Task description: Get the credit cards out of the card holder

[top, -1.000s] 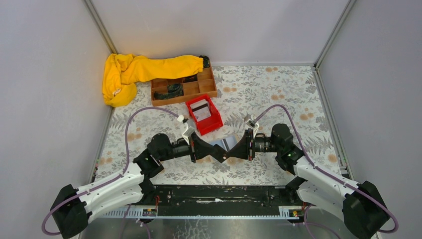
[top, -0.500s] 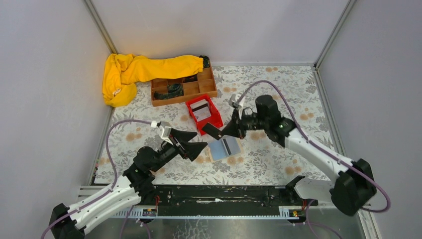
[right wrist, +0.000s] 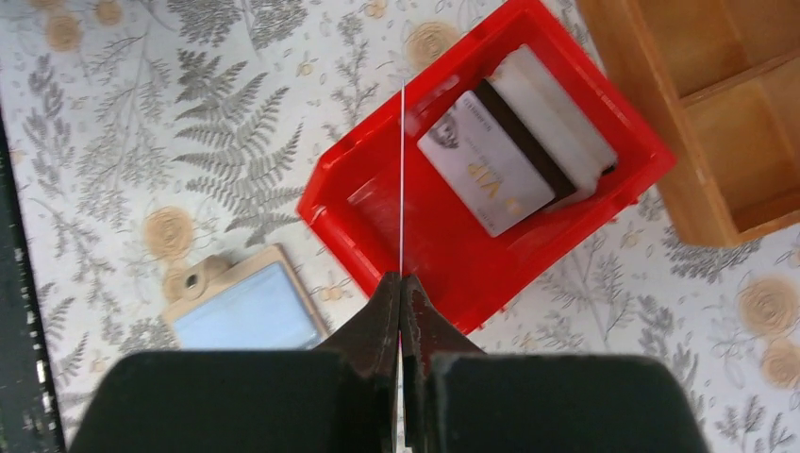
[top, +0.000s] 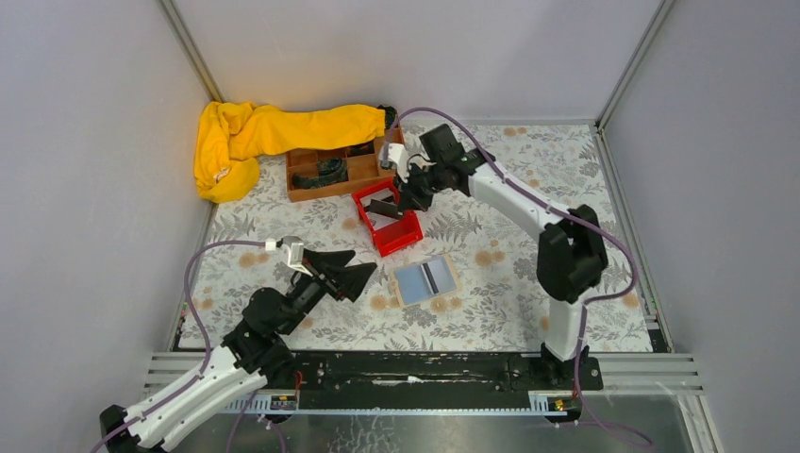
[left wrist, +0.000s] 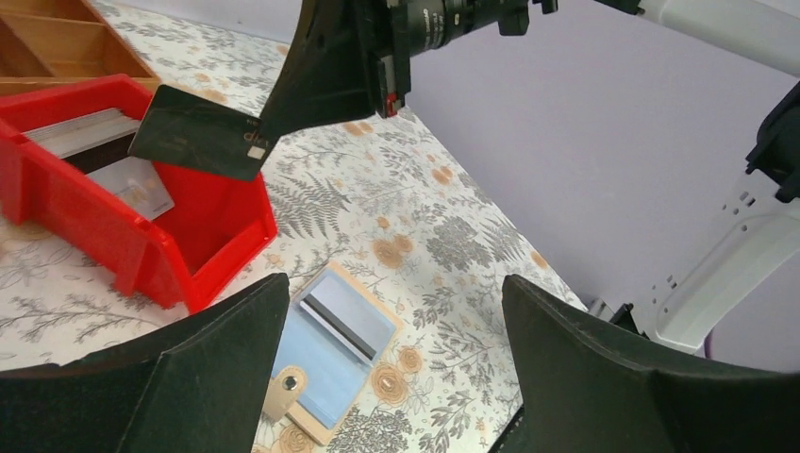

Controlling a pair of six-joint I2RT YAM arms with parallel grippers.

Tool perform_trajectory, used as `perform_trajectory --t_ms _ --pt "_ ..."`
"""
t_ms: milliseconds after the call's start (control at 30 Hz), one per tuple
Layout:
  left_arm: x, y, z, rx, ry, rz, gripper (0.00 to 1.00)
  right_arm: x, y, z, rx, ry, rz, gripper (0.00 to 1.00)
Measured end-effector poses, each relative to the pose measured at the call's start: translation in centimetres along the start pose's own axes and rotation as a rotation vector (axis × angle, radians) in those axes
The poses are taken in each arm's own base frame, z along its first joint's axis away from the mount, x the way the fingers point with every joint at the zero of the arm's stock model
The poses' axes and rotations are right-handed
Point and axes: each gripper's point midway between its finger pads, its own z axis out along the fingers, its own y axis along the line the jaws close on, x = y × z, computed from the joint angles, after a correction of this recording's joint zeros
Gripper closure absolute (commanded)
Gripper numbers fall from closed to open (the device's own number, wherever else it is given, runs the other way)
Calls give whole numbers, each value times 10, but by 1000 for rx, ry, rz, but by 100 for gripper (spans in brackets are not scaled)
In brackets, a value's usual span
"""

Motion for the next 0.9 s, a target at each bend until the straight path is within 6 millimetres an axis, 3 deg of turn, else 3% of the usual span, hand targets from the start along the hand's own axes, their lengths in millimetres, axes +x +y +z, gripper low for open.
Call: perform_trajectory --t_ms 100,200,400,533,667,767,900 --pt "-1 10 -3 -51 -8 3 11 -3 -19 12 6 22 -17 100" --pt "2 22 -2 -112 1 15 10 5 -19 12 1 30 -4 100" --pt "-6 26 11 -174 36 105 2 29 25 -22 -48 43 13 100" --pt "-30 5 32 -138 56 194 1 17 63 -58 -86 -17 -36 100" --pt "-53 -38 64 -4 119 294 2 3 98 -75 -120 -51 -93 100" --pt "-52 -54 76 71 179 351 7 1 124 -72 -185 -42 -112 100" --pt "-35 -63 69 167 263 401 18 17 146 -69 -236 5 -83 100"
